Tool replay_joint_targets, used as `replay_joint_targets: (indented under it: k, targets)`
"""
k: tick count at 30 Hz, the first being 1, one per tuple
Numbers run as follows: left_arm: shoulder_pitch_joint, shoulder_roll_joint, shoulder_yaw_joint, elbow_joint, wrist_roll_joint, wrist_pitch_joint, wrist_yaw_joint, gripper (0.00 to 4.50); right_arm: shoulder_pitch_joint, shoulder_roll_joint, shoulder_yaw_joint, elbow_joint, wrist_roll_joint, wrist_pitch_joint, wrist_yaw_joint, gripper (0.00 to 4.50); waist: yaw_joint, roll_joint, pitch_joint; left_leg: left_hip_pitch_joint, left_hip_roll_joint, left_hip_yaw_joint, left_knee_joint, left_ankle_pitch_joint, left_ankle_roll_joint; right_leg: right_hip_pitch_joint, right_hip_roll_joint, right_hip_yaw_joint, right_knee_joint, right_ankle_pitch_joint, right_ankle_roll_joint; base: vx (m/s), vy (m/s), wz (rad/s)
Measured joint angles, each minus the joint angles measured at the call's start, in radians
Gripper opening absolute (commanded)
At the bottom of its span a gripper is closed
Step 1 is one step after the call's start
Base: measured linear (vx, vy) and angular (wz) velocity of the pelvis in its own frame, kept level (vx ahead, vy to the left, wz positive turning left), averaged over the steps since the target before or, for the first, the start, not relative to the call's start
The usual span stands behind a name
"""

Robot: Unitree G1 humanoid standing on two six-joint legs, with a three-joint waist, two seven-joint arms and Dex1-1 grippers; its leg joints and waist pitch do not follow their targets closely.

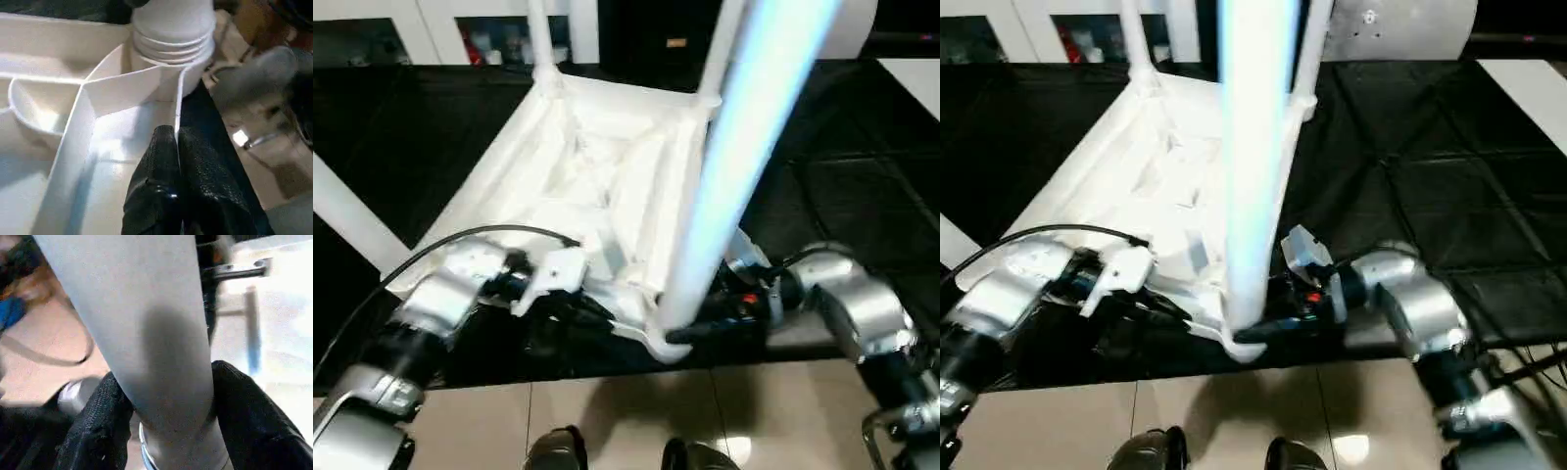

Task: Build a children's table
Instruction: Rotate leg to tighten

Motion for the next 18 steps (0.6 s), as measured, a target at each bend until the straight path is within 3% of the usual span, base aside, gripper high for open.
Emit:
replay_joint_targets:
  k: [3,7,9,13,18]
  targets:
    - [0.027,-0.009,0.04,-0.052,0.029,0.106,0.112,0.0,0.036,0.06,-0.052,-0.014,-0.002,0.031,-0.166,2.09,-0.014,0.001,0.001,0.007,0.001,0.0,0.0,0.001,-0.006,0.004,0.0,0.0,0.001,-0.002,0.004,0.0,0.0,0.0]
    - [0.034,-0.077,0.07,-0.098,0.054,0.234,0.272,0.0,0.043,0.129,-0.132,-0.013,-0.021,0.066,-0.402,2.09,-0.06,-0.002,0.004,0.008,0.0,-0.001,0.0,0.003,-0.008,0.003,0.0,0.0,-0.004,-0.003,0.005,0.0,0.0,0.0]
    - [0.034,-0.126,0.084,-0.104,0.067,0.28,0.353,0.0,0.042,0.183,-0.176,-0.012,-0.053,0.075,-0.51,2.09,-0.071,-0.003,0.004,0.008,0.001,-0.001,-0.001,0.003,-0.008,0.001,0.0,0.0,-0.005,-0.001,0.004,0.0,0.0,0.0]
    - [-0.026,-0.259,0.113,-0.052,0.123,0.363,0.564,0.0,0.013,0.366,-0.258,0.0,-0.156,0.068,-0.874,2.09,-0.072,-0.003,0.004,0.007,0.0,-0.001,-0.002,0.003,-0.009,-0.003,0.001,0.0,-0.005,0.008,0.002,0.0,0.0,0.0]
    - [-0.068,-0.35,0.115,-0.021,0.15,0.406,0.708,0.0,-0.008,0.491,-0.286,0.001,-0.22,0.051,-1.185,2.09,-0.06,-0.003,0.004,0.007,0.0,-0.001,-0.007,0.003,-0.009,-0.004,0.001,0.0,-0.007,0.01,-0.002,0.0,0.0,0.0]
